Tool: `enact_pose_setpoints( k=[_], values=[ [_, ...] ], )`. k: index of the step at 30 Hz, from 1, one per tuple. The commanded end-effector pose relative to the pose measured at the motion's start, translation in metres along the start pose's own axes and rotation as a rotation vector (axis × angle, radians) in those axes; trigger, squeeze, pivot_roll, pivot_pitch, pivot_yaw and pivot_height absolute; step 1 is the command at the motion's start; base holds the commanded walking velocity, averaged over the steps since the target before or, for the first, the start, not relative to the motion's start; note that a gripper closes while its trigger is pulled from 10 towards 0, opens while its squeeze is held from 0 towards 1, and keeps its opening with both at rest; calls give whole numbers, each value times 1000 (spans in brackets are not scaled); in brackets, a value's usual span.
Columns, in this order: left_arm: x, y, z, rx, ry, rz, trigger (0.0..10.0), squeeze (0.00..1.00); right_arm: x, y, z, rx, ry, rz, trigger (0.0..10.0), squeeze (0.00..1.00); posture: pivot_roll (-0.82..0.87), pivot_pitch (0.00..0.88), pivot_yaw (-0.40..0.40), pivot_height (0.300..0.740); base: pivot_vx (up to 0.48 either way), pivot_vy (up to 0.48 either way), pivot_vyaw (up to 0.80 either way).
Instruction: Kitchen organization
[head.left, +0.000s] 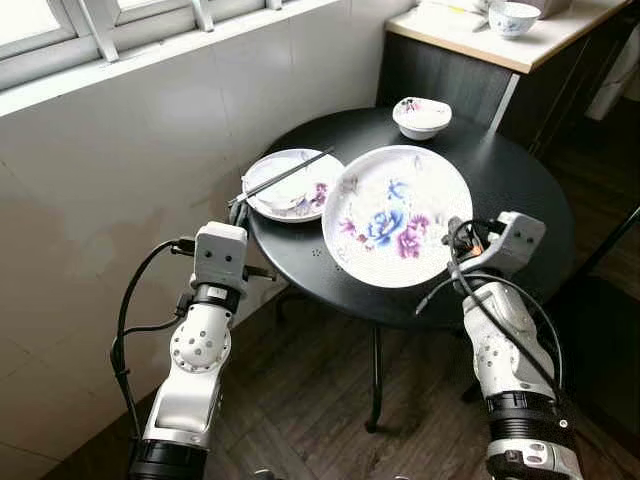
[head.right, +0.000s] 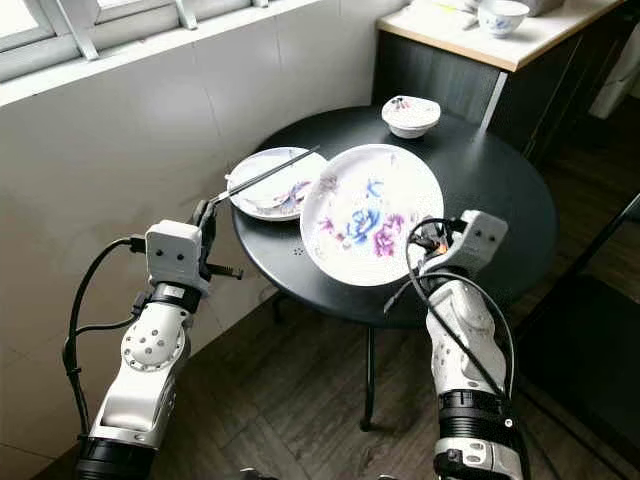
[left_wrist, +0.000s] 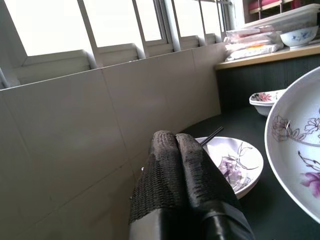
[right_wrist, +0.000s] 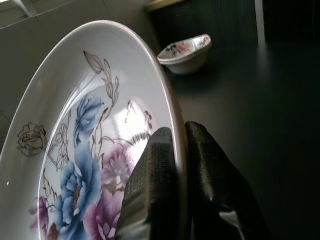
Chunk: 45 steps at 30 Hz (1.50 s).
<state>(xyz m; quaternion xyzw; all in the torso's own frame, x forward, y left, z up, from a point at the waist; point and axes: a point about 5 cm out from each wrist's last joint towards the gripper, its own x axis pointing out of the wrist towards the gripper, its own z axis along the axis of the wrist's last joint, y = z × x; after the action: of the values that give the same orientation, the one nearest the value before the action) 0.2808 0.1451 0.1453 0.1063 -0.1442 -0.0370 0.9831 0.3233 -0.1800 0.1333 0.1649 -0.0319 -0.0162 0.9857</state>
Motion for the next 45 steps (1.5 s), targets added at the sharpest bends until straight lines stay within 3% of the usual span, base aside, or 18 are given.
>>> enact_pose_setpoints(
  k=[1,2,6,7,9,11,13,18,25,45],
  values=[
    [0,2,-3,9,18,6,10000,0,0,4,13,-51,-73,15,2745,0,10,24,11,740,0,0,0],
    [0,2,-3,9,19,7,10000,0,0,6,15,-55,-77,24,10000,0,10,24,11,740,0,0,0],
    [0,2,-3,9,21,10,10000,0,0,14,17,-209,-109,65,10000,0,9,26,10,740,0,0,200],
    [0,2,-3,9,21,10,10000,0,0,14,17,-209,-109,65,10000,0,9,26,10,740,0,0,800],
    [0,2,-4,10,23,12,10000,0,0,18,18,-316,-126,78,10000,0,9,27,9,740,0,0,800],
    [0,3,-4,9,25,17,10000,0,0,23,20,-344,-139,93,10000,0,10,28,8,740,0,0,800],
    [0,3,-4,9,26,19,10000,0,0,24,21,-336,-140,96,10000,0,10,28,8,740,0,0,800],
    [0,4,-5,6,33,25,10000,0,1,35,26,-200,-148,142,10000,0,10,30,7,740,0,0,800],
    [0,4,-6,7,37,27,10000,0,1,42,27,-160,-153,170,10000,0,11,30,7,740,0,0,800],
    [0,6,-7,11,52,41,10000,0,-5,52,17,-181,-106,252,10000,0,11,31,9,740,0,0,800]
  ],
)
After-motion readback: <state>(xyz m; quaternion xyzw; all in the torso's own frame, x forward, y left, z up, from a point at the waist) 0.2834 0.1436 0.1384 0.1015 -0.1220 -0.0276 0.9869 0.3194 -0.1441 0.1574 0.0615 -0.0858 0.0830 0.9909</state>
